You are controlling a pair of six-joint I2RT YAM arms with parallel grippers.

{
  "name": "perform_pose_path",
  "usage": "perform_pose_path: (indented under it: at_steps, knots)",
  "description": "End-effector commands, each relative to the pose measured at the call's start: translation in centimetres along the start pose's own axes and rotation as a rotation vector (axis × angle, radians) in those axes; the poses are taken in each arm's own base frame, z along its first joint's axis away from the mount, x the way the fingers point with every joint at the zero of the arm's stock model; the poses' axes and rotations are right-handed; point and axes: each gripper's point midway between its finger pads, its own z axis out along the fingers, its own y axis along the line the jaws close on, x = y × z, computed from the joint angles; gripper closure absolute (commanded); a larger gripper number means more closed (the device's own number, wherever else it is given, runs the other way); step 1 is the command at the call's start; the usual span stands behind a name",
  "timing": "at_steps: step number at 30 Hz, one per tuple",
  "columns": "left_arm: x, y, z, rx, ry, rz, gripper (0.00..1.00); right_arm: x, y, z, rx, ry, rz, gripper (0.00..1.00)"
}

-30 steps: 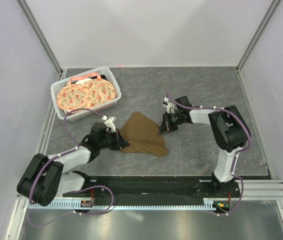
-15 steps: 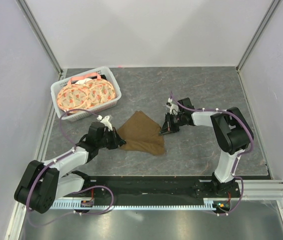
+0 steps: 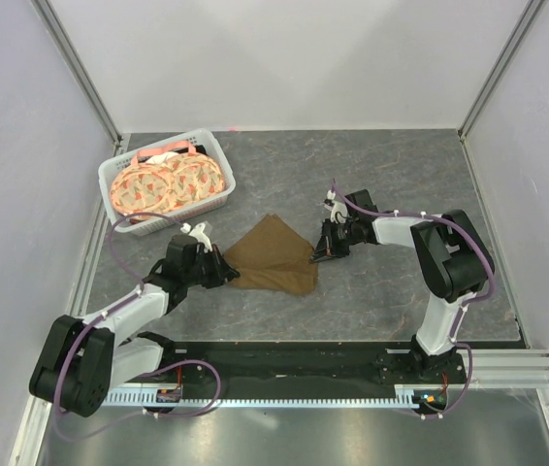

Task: Fold the napkin, place the utensils inside, and roll it up
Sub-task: Roll the napkin with the utensil

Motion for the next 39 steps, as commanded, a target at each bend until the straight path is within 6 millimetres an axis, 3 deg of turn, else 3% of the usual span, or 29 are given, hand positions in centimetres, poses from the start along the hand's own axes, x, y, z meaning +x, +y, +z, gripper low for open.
perform_pose_path:
  at_steps: [1, 3, 5, 6, 8, 9, 12, 14, 16, 18, 19, 22, 26, 30, 39]
  knots:
    - [-1.0, 0.9, -0.1, -0.044, -0.014, -0.035, 0.98, 1.2, -3.6, -0.8, 0.159, 0.01, 0.004, 1.0]
    - [-1.1, 0.7, -0.1, -0.028, -0.009, -0.029, 0.98, 0.6, -2.5, -1.4, 0.125, -0.007, -0.036, 0.98]
    - [-1.0, 0.4, 0.0, -0.01, 0.007, -0.019, 0.98, 0.0, -1.6, -2.1, 0.109, -0.036, -0.079, 0.71]
    - [-1.2, 0.2, 0.1, -0.002, 0.01, -0.014, 0.98, -0.9, -0.7, -3.2, 0.107, -0.08, -0.128, 0.53]
    - [-1.0, 0.0, 0.2, 0.009, 0.031, -0.014, 0.98, -1.7, 0.3, -4.6, 0.108, -0.13, -0.184, 0.43]
    - [-1.2, -0.1, 0.3, 0.013, 0.031, -0.012, 0.98, -2.5, 1.5, -6.0, 0.103, -0.181, -0.242, 0.33]
    - [-1.2, -0.2, 0.4, 0.019, 0.041, -0.008, 0.98, -3.3, 3.9, -8.8, 0.124, -0.286, -0.379, 0.24]
    - [-1.2, -0.3, 0.5, 0.024, 0.046, -0.007, 0.98, -2.6, 5.5, -9.1, 0.148, -0.299, -0.508, 0.21]
    - [-1.0, -0.2, 0.5, 0.018, 0.054, -0.013, 0.98, -0.9, 8.5, -8.9, 0.119, -0.299, -0.637, 0.21]
    - [-0.9, 0.0, 0.6, 0.009, 0.063, -0.022, 0.98, -0.1, 9.5, -8.9, 0.153, -0.32, -0.705, 0.21]
    - [-0.8, 0.0, 0.6, 0.005, 0.065, -0.023, 0.98, 1.4, 10.7, -8.1, 0.143, -0.29, -0.762, 0.21]
    - [-0.8, 0.2, 0.5, -0.006, 0.069, -0.029, 0.98, 3.6, 11.4, -6.8, 0.181, -0.23, -0.829, 0.21]
    - [-0.9, 0.3, 0.6, -0.011, 0.075, -0.033, 0.98, 6.3, 11.9, -4.6, 0.202, -0.125, -0.923, 0.24]
    - [-0.7, 0.3, 0.6, -0.009, 0.081, -0.038, 0.98, 8.1, 10.6, -2.5, 0.254, -0.025, -0.945, 0.3]
    - [-0.7, 0.3, 0.7, -0.007, 0.088, -0.038, 0.98, 7.0, 10.1, -1.8, 0.32, -0.035, -0.995, 0.27]
